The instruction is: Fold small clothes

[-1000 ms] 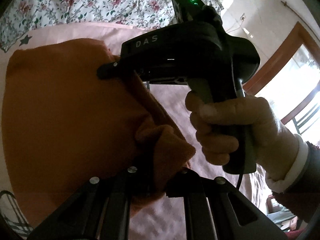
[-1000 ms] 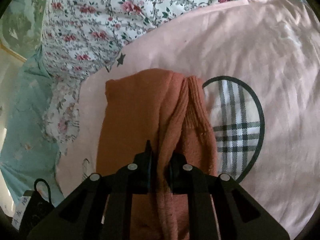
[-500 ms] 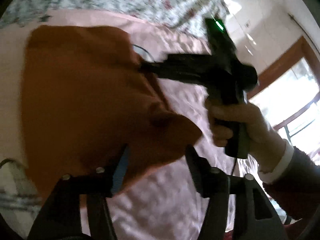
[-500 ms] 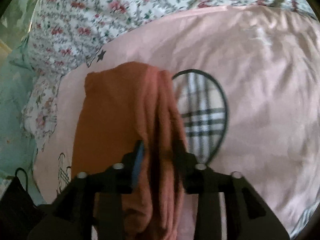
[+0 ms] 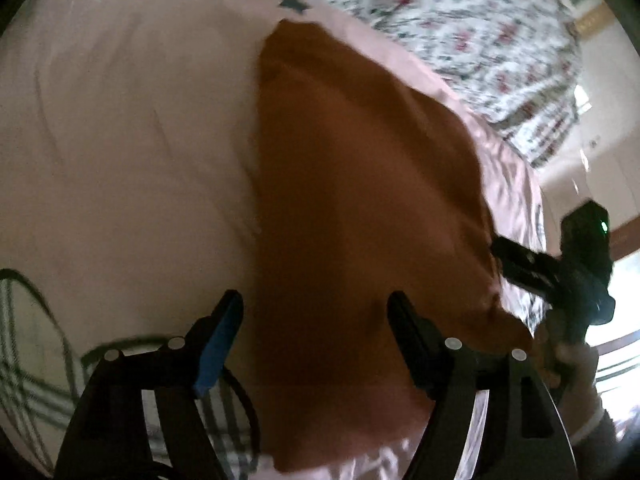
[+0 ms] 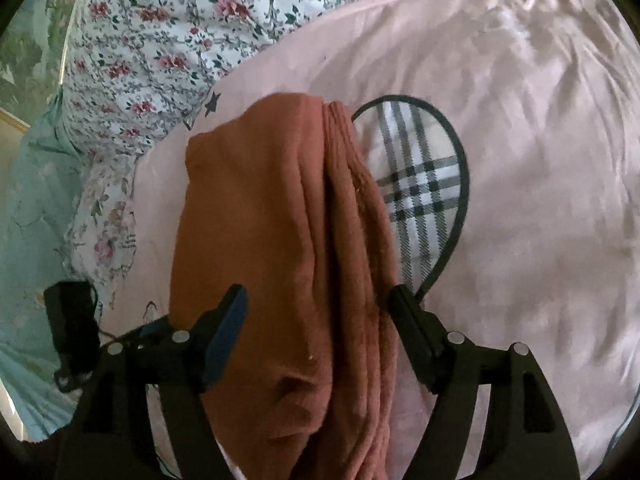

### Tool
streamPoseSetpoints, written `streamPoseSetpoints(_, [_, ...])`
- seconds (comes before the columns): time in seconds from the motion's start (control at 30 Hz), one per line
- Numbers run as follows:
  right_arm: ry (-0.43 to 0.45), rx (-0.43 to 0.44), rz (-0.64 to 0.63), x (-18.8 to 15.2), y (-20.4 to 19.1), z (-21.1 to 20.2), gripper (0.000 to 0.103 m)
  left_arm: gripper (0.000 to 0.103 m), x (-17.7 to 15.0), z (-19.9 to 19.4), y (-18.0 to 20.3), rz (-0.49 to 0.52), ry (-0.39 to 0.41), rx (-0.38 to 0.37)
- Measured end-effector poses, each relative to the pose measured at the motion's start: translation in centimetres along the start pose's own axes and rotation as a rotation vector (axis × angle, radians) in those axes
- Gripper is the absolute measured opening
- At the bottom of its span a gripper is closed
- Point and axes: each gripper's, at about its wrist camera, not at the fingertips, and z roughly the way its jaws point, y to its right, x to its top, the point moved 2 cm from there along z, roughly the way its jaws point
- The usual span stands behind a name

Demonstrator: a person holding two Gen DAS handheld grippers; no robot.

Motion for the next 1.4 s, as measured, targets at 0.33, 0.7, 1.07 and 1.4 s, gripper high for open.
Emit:
streamPoseSetpoints(0.33, [-0.104, 0.046, 0.022, 0.2, 0.1, 3.5, 0.044, 0.037, 2.9, 3.9, 0.6, -0.029, -0.016, -0.117])
streamPoseSetpoints(0.7, [-0.108, 0.241, -0.042, -1.6, -9.1, 4.6, 0.031, 0.024, 0.7, -8.6, -0.8, 0.042, 0.166, -0.082])
streamPoseSetpoints(1.07, [-0.197, 0.3, -0.143, -3.8, -18.0, 11.4, 0.031, 0.024, -2.7, -14.6, -10.5, -0.08, 0.239, 0.021])
streamPoseSetpoints(1.4, [-0.22, 0.185, -0.113, -4.7, -16.2, 13.3, 0.044, 0.042, -4.2, -11.5, -13.1, -0.132, 0.173, 0.124])
